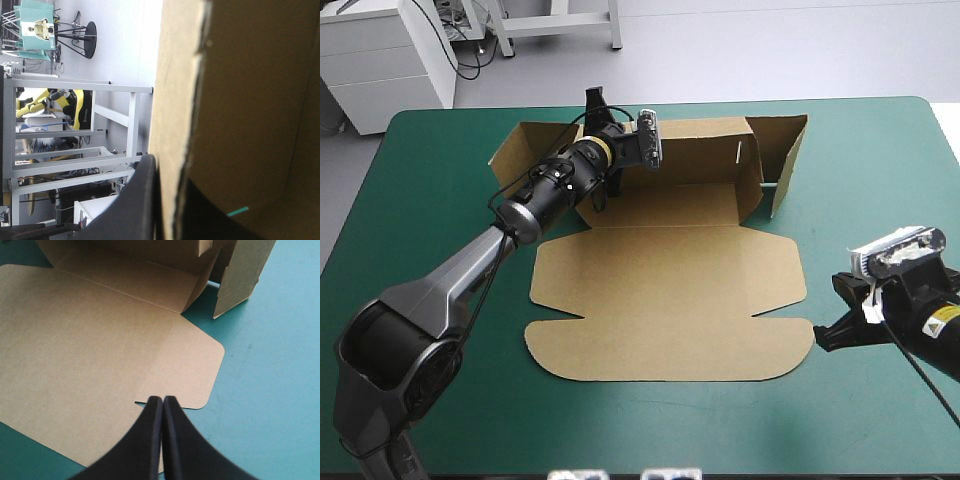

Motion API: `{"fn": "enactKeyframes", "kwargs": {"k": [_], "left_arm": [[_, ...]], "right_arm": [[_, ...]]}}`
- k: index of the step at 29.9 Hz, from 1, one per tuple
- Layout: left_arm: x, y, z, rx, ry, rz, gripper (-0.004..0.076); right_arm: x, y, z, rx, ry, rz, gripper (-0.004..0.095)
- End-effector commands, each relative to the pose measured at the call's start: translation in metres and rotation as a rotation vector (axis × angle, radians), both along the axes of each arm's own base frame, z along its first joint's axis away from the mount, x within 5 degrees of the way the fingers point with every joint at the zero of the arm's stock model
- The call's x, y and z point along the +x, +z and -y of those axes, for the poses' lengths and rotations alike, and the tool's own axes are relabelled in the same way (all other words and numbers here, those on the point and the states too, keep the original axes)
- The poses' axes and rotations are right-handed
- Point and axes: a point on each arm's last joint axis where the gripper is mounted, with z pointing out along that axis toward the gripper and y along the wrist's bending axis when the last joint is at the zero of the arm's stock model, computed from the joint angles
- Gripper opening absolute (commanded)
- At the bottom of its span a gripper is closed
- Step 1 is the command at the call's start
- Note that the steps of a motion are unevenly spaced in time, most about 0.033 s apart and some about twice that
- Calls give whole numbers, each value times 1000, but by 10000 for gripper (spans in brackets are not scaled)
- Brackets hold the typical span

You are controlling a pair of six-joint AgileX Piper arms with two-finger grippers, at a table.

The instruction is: Fold the box

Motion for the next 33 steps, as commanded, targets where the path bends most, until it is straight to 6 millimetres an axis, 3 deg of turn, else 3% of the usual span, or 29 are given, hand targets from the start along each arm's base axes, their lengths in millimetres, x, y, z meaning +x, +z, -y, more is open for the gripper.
{"fn": "enactKeyframes", "kwargs": {"k": [1,9,20,33], "left_arm": [[-11,24,-6,-91,42,-12,-8],[-17,30,-10,-87,63,-32,-8],[-74,72,-9,99,-23,-31,-8],[-114,97,-6,94,-62,-36,-8]], "right_arm": [[-5,14,2,28,-21,111,-19],[-5,14,2,27,-22,111,-19],[-5,14,2,28,-22,111,-19],[-5,13,2,26,-20,103,-19]]}}
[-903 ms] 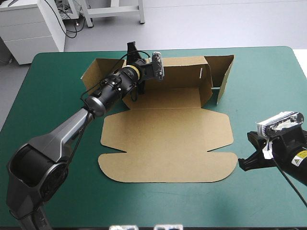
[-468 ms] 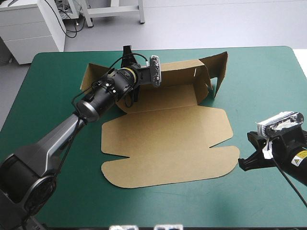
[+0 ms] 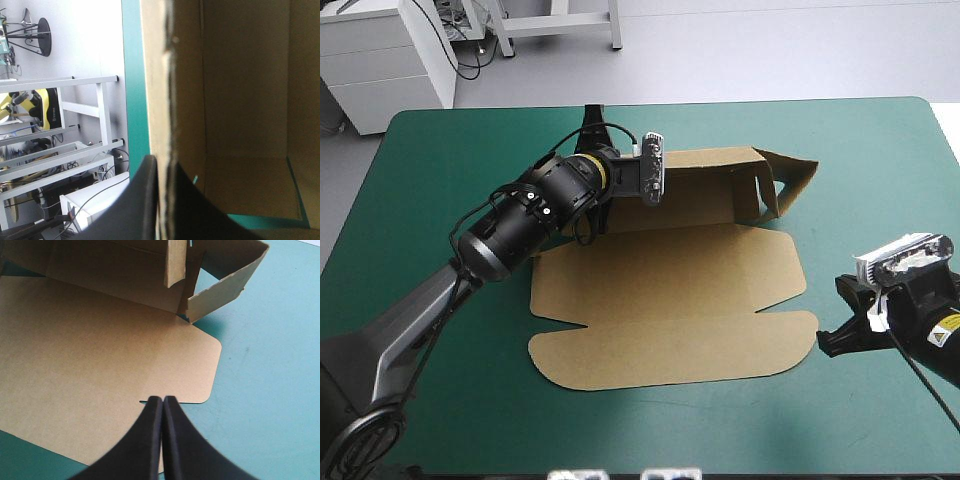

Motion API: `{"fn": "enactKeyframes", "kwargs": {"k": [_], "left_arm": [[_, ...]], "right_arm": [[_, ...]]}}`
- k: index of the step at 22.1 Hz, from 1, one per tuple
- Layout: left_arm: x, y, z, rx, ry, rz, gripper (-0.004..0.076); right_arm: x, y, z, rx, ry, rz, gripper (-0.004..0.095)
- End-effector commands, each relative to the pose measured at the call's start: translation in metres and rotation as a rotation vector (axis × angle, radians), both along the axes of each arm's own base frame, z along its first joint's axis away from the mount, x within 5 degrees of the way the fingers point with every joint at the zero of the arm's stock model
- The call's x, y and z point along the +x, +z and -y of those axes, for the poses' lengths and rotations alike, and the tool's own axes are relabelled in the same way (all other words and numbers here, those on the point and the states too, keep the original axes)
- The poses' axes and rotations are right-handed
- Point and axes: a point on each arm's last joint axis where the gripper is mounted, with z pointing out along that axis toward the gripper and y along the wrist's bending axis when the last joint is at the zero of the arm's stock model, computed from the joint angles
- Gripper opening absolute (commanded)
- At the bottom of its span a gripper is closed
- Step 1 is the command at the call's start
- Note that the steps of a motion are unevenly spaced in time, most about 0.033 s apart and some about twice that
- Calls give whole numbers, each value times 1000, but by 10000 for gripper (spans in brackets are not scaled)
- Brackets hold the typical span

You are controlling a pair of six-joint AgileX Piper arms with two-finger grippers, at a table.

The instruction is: Fold the box

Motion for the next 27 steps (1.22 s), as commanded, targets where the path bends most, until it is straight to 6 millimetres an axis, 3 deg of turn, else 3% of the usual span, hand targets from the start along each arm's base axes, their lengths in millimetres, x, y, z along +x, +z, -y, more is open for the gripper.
{"fn": "enactKeyframes", "kwargs": {"k": [1,6,17,27], "left_arm": [[-20,33,-7,-51,-23,76,-8],[-43,35,-6,-52,-87,-37,-8],[-73,36,-13,-105,-108,-252,-8],[-112,48,0,-25,-159,-183,-8]], "right_arm": [[2,12,1,22,-16,78,-19],[1,11,0,22,-13,72,-19],[0,11,0,22,-12,64,-19],[0,11,1,20,-13,65,-19]]}}
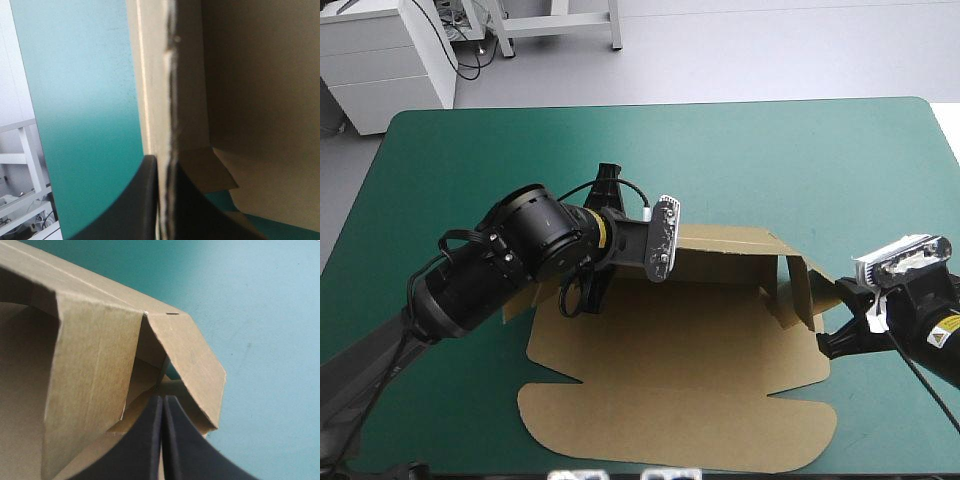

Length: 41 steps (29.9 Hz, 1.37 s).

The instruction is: Fold the box

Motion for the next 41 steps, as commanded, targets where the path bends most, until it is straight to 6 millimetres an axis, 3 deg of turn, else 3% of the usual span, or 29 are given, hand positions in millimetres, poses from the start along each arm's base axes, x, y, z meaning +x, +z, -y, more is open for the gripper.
{"fn": "enactKeyframes", "kwargs": {"k": [1,13,24,33,41], "left_arm": [[-15,25,-7,-57,5,92,-8],[0,23,-10,28,100,210,-8],[34,-13,23,174,101,283,-8],[66,-24,0,184,174,261,-8],[70,-25,5,123,115,265,-8]], "right_arm": [[1,12,1,23,-17,79,-19],[2,13,1,25,-19,87,-19],[1,12,1,24,-18,83,-19],[2,13,1,25,-19,87,-19],[2,14,1,30,-22,100,-19]]}}
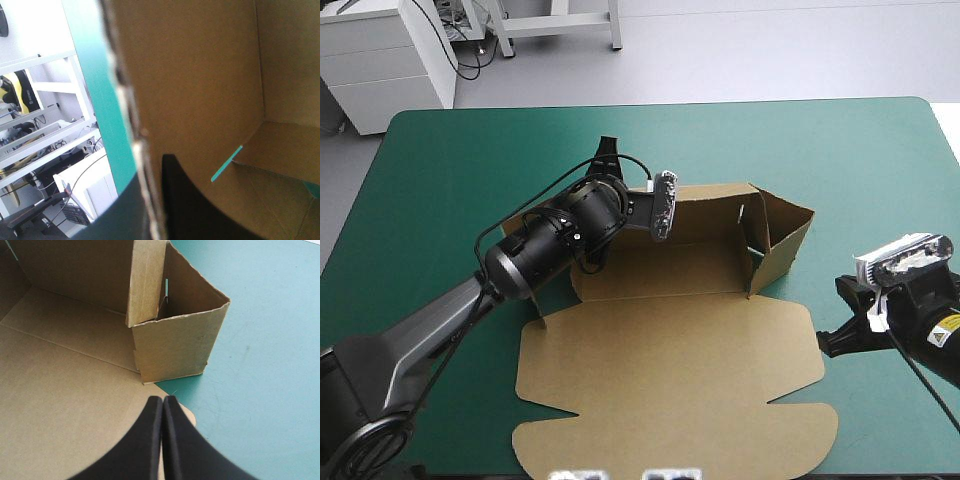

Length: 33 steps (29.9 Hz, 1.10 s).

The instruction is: Fold the box

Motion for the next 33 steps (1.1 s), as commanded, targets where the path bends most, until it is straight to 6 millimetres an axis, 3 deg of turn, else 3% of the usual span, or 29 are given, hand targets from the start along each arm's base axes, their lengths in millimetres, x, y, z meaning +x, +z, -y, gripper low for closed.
{"fn": "enactKeyframes", "kwargs": {"k": [1,6,16,20,28,33], "left_arm": [[-4,22,-2,-76,-43,82,-8],[1,16,5,-96,-52,86,-8],[8,-39,9,-101,38,100,-8],[6,-53,6,-110,59,100,-8],[-12,-37,14,-152,6,170,-8],[-12,-37,14,-197,53,160,-8]], "right_arm": [[2,13,1,29,-18,90,-19],[3,15,1,39,-26,116,-19],[3,15,2,52,-44,113,-19],[3,15,2,64,-51,108,-19],[7,14,0,78,-54,94,-19],[14,15,0,103,-73,109,-19]]}}
